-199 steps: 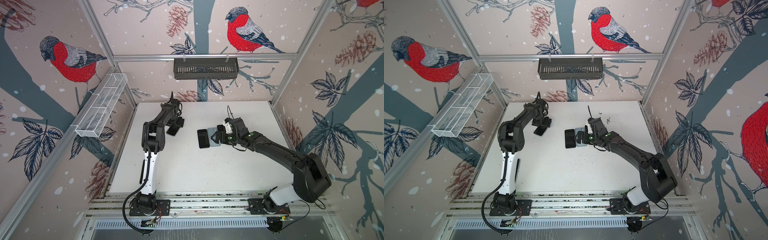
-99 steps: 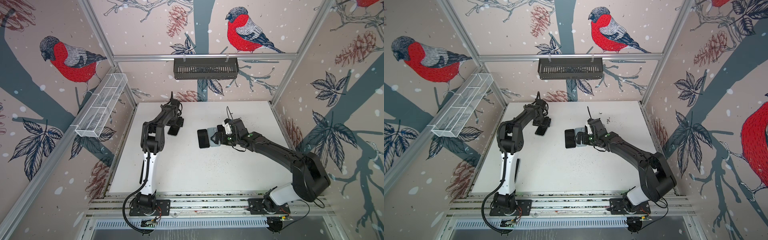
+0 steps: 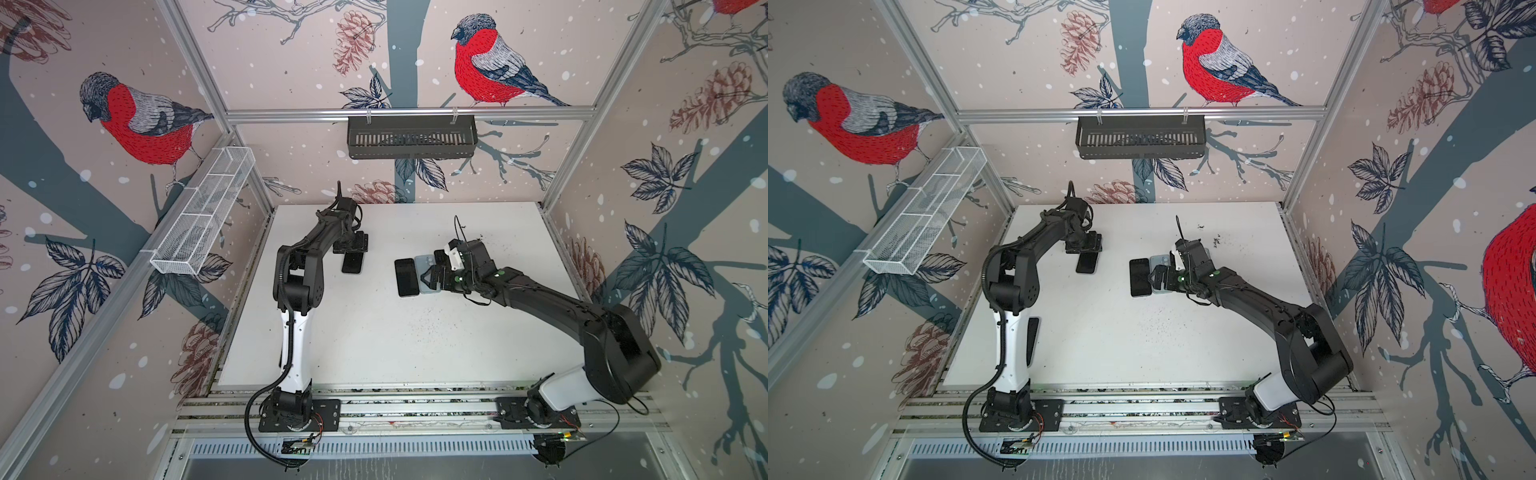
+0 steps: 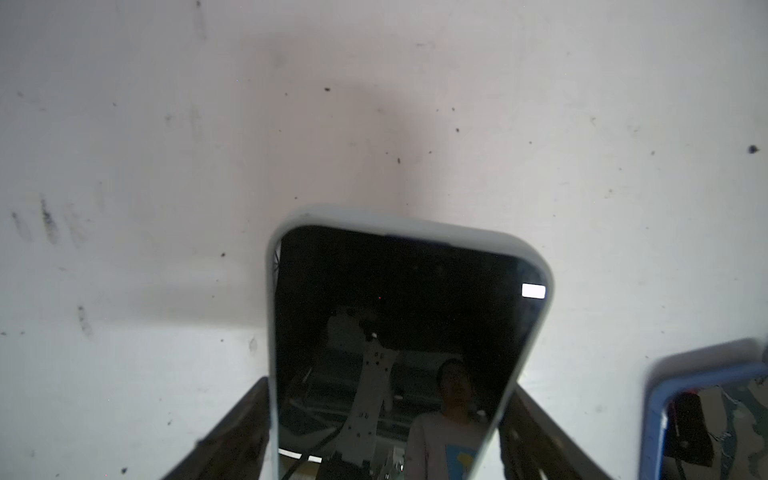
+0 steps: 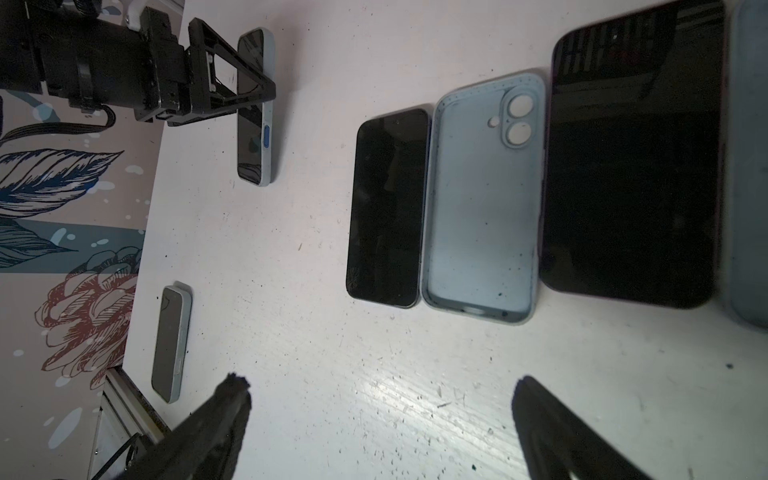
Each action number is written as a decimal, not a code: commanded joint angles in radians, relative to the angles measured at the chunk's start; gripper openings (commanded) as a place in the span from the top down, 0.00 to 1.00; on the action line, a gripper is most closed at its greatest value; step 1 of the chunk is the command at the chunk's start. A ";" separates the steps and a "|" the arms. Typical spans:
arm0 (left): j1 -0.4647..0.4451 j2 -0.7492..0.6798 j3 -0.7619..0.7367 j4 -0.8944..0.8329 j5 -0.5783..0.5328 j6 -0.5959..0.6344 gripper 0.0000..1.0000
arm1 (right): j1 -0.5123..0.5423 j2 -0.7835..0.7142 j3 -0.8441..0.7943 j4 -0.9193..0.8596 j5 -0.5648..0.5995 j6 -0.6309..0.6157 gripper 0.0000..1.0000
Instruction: Take the phone out of the phone case
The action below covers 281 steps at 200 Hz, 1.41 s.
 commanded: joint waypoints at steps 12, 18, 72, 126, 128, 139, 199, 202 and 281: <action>0.003 -0.038 -0.051 0.086 0.137 -0.073 0.39 | 0.001 0.019 0.001 0.066 -0.036 0.010 0.00; 0.002 -0.035 -0.054 0.084 0.150 -0.081 0.40 | 0.002 0.025 0.005 0.068 -0.039 0.010 0.00; 0.003 -0.103 -0.163 0.167 0.206 -0.134 0.46 | 0.014 0.071 0.033 0.095 -0.065 -0.007 0.00; 0.003 -0.149 -0.230 0.224 0.260 -0.168 0.53 | 0.038 0.160 0.114 0.127 -0.122 -0.027 0.00; 0.002 -0.152 -0.232 0.226 0.262 -0.168 0.53 | 0.040 0.163 0.119 0.127 -0.124 -0.028 0.00; 0.003 -0.160 -0.237 0.234 0.270 -0.173 0.54 | 0.049 0.186 0.140 0.132 -0.138 -0.042 0.00; 0.004 -0.202 -0.251 0.281 0.346 -0.200 0.63 | 0.078 0.306 0.247 0.175 -0.236 -0.066 0.01; 0.003 -0.205 -0.250 0.284 0.350 -0.202 0.63 | 0.080 0.311 0.252 0.177 -0.238 -0.066 0.01; 0.001 -0.304 -0.361 0.420 0.429 -0.288 0.67 | 0.099 0.443 0.376 0.204 -0.272 -0.020 0.04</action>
